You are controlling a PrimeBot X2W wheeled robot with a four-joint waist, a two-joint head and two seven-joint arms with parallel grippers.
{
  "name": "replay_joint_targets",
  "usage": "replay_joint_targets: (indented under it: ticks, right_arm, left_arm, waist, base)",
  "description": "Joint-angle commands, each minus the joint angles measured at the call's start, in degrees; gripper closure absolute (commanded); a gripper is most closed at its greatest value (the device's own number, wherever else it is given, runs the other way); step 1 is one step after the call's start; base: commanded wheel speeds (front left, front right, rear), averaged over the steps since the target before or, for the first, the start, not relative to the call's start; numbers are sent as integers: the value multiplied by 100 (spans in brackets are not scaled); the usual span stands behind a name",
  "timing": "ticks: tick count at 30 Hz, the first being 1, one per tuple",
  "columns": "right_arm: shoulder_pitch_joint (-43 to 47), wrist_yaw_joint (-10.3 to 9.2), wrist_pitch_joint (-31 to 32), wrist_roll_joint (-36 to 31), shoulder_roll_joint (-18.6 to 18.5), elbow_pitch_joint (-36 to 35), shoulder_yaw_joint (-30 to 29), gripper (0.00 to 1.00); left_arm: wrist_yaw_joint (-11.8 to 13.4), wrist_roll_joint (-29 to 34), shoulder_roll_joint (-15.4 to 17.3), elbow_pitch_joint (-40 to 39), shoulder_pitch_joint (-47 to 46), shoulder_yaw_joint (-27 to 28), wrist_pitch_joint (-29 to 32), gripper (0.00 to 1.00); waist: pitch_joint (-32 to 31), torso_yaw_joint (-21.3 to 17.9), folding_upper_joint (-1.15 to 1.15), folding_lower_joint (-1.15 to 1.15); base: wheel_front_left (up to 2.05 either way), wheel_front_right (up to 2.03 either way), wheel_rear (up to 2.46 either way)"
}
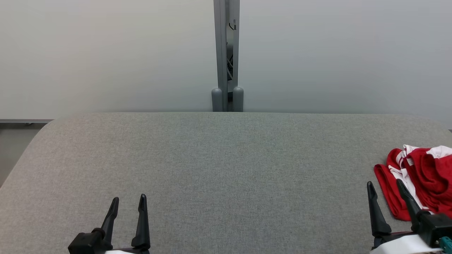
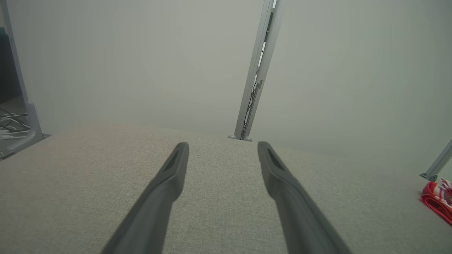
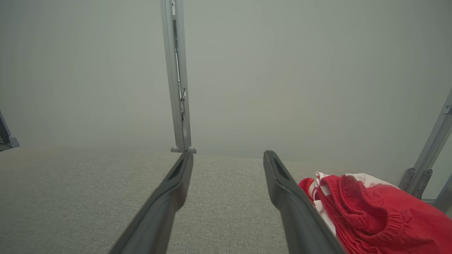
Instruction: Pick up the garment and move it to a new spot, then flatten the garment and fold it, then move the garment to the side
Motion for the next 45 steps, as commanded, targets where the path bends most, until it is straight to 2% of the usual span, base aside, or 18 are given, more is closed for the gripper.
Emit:
replay_joint_targets:
  ticks: [1,20,22,25,37,38,42,45]
  right_arm:
    - [52,-3,-27,19,-22,-8,-8,0]
    - [44,-3,-27,35,-22,-16,26,0]
    - [45,-3,-27,34,-22,-5,38,0]
    - [41,-3,-27,27,-22,9,48,0]
    - [7,-3,-27,-3,-22,44,120,0]
    - [1,0,0,11,0,39,121,100]
    - [95,1,40,40,71,241,110,100]
    - [5,1,206,380,67,288,-18,100]
  left_arm:
    - [-39,-44,25,18,27,43,-21,0]
    - [-34,-60,26,87,56,61,-21,0]
    - [-76,222,24,102,28,-17,-21,0]
    - [-7,366,28,64,27,-81,-21,0]
    - [111,49,27,121,-30,-5,-21,0]
    - [71,50,-1,114,2,-23,2,100]
    - [58,1,-27,315,99,-36,41,100]
    - [14,-324,-25,338,18,-31,105,100]
  waist:
    - [1,-2,0,0]
    - [19,12,0,0]
    - [16,3,0,0]
    - [14,-12,0,0]
    - [12,-36,0,0]
    - [13,-37,0,0]
    - [14,-38,0,0]
    - [28,-45,0,0]
  base:
    - [0,0,0]
    - [0,0,0]
    - [0,0,0]
    - [0,0,0]
    - [0,0,0]
    - [0,0,0]
    - [0,0,0]
    - [0,0,0]
